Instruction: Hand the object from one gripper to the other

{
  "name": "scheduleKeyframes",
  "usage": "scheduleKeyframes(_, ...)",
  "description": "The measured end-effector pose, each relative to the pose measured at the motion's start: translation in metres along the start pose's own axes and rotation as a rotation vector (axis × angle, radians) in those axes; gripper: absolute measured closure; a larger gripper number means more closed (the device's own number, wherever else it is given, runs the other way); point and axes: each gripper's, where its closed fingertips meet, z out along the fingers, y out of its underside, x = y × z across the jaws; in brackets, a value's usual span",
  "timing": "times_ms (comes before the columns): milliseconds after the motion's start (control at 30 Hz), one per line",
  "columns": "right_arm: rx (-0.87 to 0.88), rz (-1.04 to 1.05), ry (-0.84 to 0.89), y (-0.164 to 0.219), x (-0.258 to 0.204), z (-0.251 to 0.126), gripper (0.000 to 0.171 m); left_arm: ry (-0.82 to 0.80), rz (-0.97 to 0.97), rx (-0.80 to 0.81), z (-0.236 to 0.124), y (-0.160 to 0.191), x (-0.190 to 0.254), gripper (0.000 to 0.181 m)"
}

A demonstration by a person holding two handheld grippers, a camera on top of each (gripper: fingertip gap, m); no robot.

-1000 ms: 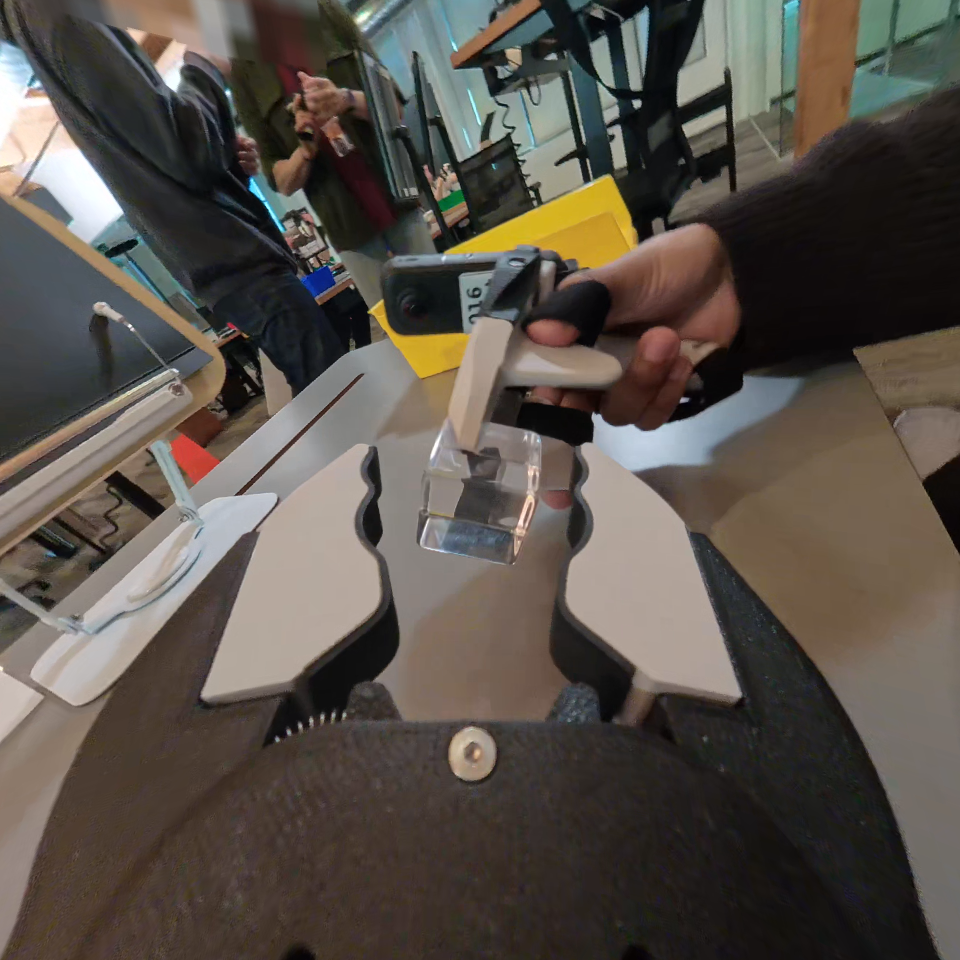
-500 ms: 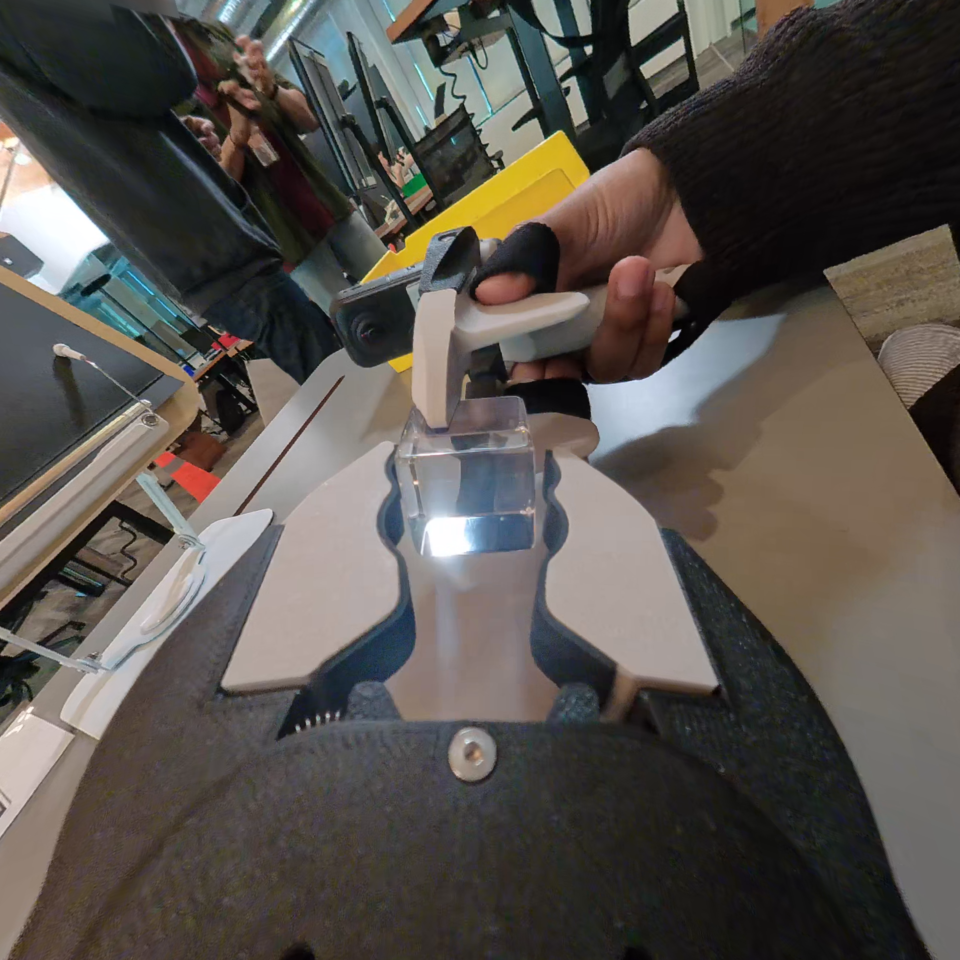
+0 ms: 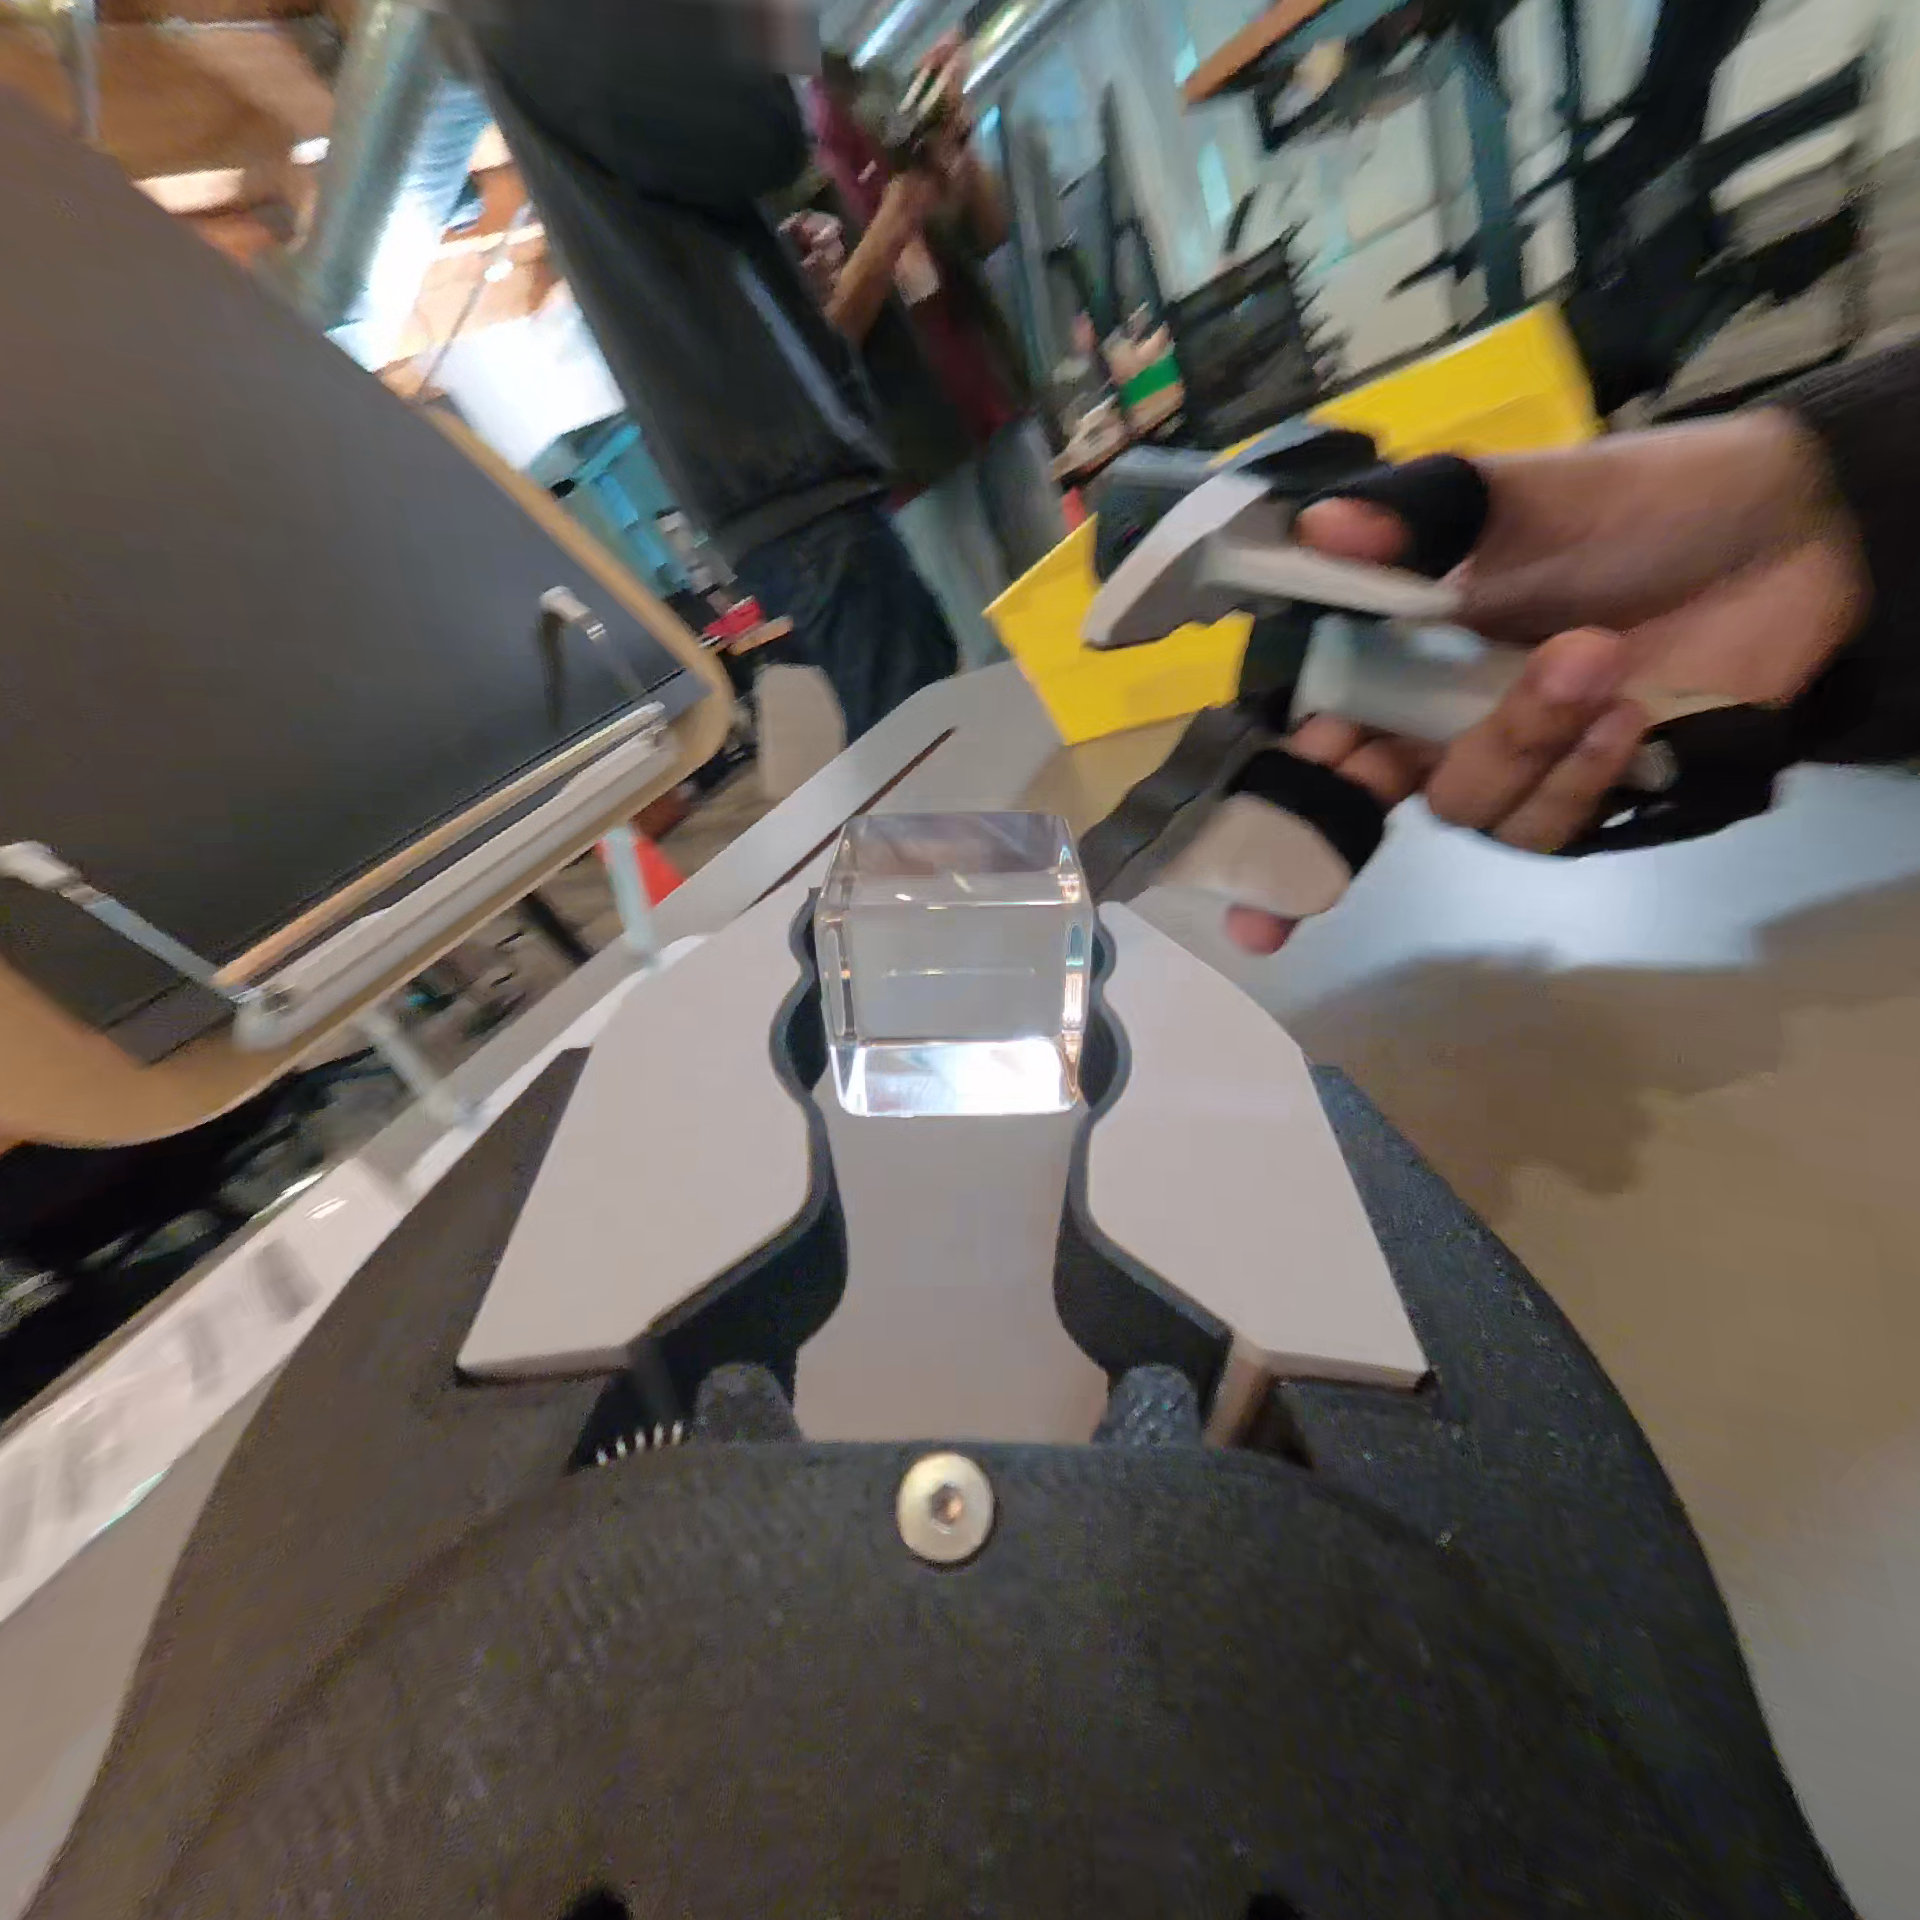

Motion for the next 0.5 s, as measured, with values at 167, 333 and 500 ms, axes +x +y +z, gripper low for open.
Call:
scheduleKeyframes(167,0.048,-0.222,0.213,-0.011,0.018,-0.008,0.105,-0.082,0.13,-0.17,0.004,0.027,-0.01,0.135)
scheduleKeyframes(333,0.011,-0.519,0.409,-0.01,0.019,-0.007,0.107,-0.093,0.23,-0.269,0.007,0.038,-0.005,0.135)
scheduleKeyframes(500,-0.104,-0.729,0.504,0.008,0.018,0.007,0.105,-0.098,0.281,-0.379,0.007,0.051,-0.002,0.135)
